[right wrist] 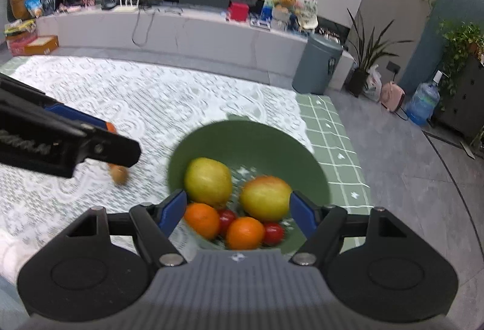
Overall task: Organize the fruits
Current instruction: 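Withdraw both grippers from the colander back to the remaining oranges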
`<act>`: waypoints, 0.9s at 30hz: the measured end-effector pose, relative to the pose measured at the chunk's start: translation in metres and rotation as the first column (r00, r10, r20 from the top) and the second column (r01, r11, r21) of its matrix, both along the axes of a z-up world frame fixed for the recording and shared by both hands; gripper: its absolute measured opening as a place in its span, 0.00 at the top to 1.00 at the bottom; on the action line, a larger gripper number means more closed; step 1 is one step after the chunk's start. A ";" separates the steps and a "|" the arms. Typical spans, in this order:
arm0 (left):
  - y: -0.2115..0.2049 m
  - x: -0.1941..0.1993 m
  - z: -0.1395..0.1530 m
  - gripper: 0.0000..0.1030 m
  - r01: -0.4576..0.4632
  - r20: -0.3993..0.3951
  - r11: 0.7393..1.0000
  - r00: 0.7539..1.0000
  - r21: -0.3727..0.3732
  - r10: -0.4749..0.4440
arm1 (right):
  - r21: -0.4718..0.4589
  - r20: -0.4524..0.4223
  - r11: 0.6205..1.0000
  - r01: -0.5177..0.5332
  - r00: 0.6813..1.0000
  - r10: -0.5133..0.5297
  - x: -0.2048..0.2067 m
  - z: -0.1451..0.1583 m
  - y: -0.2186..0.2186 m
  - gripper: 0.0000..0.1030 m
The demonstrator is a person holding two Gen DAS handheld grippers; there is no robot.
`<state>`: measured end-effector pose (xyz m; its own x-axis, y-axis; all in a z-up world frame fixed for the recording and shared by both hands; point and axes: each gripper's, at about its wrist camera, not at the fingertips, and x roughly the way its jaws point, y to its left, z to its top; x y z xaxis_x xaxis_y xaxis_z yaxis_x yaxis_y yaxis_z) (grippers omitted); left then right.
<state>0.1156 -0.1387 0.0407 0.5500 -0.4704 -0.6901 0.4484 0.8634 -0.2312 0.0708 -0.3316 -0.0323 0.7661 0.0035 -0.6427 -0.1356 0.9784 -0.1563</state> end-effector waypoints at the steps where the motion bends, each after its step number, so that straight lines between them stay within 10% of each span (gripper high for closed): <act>1: 0.005 -0.002 0.000 0.43 -0.011 0.011 1.000 1.000 0.007 0.011 | 0.013 0.011 1.000 0.001 1.000 -0.001 -0.003 -0.001 0.005 0.30; 14: 0.071 -0.020 -0.012 0.43 -0.111 0.058 0.993 0.992 0.035 0.109 | 0.103 0.153 0.994 -0.019 0.988 0.003 -0.028 -0.019 0.072 0.28; 27: 0.133 -0.022 -0.042 0.41 -0.204 0.050 0.979 0.978 -0.001 0.204 | 0.176 0.054 0.982 -0.073 0.996 0.065 -0.013 -0.055 0.117 0.27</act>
